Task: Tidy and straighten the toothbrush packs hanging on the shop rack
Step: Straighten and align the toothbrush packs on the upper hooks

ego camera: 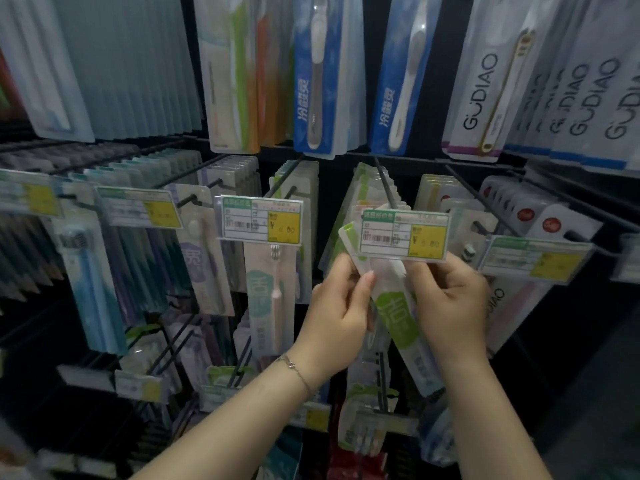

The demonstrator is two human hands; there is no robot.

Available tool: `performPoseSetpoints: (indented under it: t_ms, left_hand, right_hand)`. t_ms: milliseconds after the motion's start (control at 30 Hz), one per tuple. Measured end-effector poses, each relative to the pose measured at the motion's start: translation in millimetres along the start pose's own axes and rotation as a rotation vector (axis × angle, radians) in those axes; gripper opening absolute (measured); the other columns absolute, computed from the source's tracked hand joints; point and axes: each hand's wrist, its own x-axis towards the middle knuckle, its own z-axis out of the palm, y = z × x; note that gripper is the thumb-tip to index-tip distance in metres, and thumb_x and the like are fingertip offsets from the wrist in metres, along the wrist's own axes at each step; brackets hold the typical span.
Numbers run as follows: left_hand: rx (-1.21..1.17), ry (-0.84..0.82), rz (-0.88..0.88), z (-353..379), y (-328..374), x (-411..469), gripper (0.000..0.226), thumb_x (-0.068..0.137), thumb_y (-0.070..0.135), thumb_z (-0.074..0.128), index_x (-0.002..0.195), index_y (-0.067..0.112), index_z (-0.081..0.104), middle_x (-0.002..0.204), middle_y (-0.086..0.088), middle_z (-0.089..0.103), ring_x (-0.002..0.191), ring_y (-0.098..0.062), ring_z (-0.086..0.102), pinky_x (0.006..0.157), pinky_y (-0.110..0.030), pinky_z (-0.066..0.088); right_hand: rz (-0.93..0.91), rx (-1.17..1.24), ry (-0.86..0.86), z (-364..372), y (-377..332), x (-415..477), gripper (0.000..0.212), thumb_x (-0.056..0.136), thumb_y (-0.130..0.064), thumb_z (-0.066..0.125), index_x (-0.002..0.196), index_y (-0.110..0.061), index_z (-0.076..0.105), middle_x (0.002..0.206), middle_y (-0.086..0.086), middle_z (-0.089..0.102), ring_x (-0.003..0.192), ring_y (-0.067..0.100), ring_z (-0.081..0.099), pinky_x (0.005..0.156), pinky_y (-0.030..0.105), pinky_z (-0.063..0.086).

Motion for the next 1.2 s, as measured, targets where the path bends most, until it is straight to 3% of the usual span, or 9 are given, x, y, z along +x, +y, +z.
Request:
performPoseSetpoints:
  t_ms: [133, 233, 400, 600, 667, 833, 967, 1067, 1200]
  left_hand:
    - [0.062, -0.033, 0.037, -4, -4, -1, 0.007, 0.103, 0.026, 0.045, 0.102, 0.028, 0.051, 0.075, -0.004, 0.061, 0.06, -0.032, 0.057, 0.052, -0.053, 0.048]
    - [0.171, -0.012, 0.082, -15, -10, 1, 0.009, 0.103, 0.029, 0.043, 0.096, 0.033, 0.047, 0.07, 0.005, 0.058, 0.054, -0.019, 0.055, 0.05, -0.051, 0.047]
    - [0.227, 0.024, 0.094, -22, -9, 5, 0.021, 0.104, 0.029, 0.04, 0.089, 0.045, 0.043, 0.064, 0.015, 0.056, 0.05, -0.009, 0.05, 0.046, -0.047, 0.046]
    - [0.205, 0.013, 0.102, -23, -7, 5, 0.026, 0.105, 0.025, 0.04, 0.09, 0.046, 0.045, 0.063, 0.014, 0.056, 0.048, -0.007, 0.046, 0.044, -0.032, 0.038]
    - [0.186, 0.007, 0.093, -23, -10, 5, 0.019, 0.104, 0.027, 0.04, 0.092, 0.041, 0.046, 0.062, 0.008, 0.054, 0.047, -0.01, 0.043, 0.043, -0.035, 0.035]
    - [0.166, -0.002, 0.081, -23, -12, 7, 0.017, 0.103, 0.03, 0.04, 0.088, 0.037, 0.045, 0.06, 0.006, 0.05, 0.046, -0.015, 0.042, 0.041, -0.044, 0.037]
    - [0.181, -0.009, 0.089, -25, -10, 6, 0.012, 0.103, 0.031, 0.04, 0.093, 0.032, 0.047, 0.067, -0.001, 0.056, 0.052, -0.028, 0.05, 0.047, -0.053, 0.042]
    - [0.208, -0.005, 0.099, -26, -8, 7, 0.016, 0.103, 0.031, 0.04, 0.092, 0.04, 0.045, 0.07, 0.003, 0.059, 0.054, -0.024, 0.054, 0.05, -0.053, 0.045]
    - [0.203, -0.016, 0.101, -28, -8, 7, 0.016, 0.104, 0.031, 0.04, 0.092, 0.042, 0.045, 0.074, 0.007, 0.062, 0.058, -0.015, 0.058, 0.051, -0.047, 0.05]
  right_hand:
    - [0.05, 0.041, -0.021, 4, 7, -2, 0.018, 0.089, -0.031, 0.066, 0.074, -0.023, 0.07, 0.073, -0.002, 0.071, 0.065, 0.007, 0.062, 0.059, 0.033, 0.051]
    - [0.078, 0.143, -0.074, 7, 9, -7, 0.018, 0.094, -0.017, 0.06, 0.082, -0.026, 0.069, 0.068, -0.018, 0.069, 0.064, -0.004, 0.062, 0.06, 0.013, 0.048]
    - [0.162, 0.244, 0.031, 5, 21, 6, 0.015, 0.101, -0.014, 0.049, 0.098, -0.021, 0.061, 0.057, -0.011, 0.06, 0.043, 0.007, 0.047, 0.04, 0.02, 0.038]
    - [0.176, 0.162, -0.189, 5, 41, 29, 0.008, 0.095, -0.008, 0.06, 0.098, -0.013, 0.065, 0.066, -0.02, 0.064, 0.062, -0.004, 0.058, 0.058, 0.014, 0.044]
    - [0.175, 0.147, -0.204, 5, 46, 30, 0.008, 0.093, -0.009, 0.063, 0.101, -0.006, 0.065, 0.069, -0.018, 0.066, 0.065, -0.004, 0.058, 0.06, 0.015, 0.044]
    - [0.188, 0.125, -0.181, 8, 40, 33, 0.01, 0.09, -0.005, 0.067, 0.096, -0.012, 0.07, 0.08, -0.012, 0.073, 0.071, -0.001, 0.064, 0.059, 0.016, 0.047]
    - [0.147, 0.096, -0.098, 9, 36, 29, 0.023, 0.09, -0.004, 0.066, 0.088, -0.026, 0.067, 0.083, -0.02, 0.072, 0.079, -0.005, 0.066, 0.065, 0.014, 0.05]
    - [0.152, 0.074, -0.074, 10, 35, 29, 0.014, 0.092, -0.003, 0.063, 0.096, -0.016, 0.065, 0.083, -0.016, 0.069, 0.078, -0.014, 0.062, 0.063, 0.004, 0.045]
    - [0.11, 0.086, -0.074, 12, 34, 33, 0.015, 0.09, 0.003, 0.062, 0.103, -0.005, 0.065, 0.088, -0.011, 0.068, 0.08, -0.011, 0.063, 0.064, 0.004, 0.045]
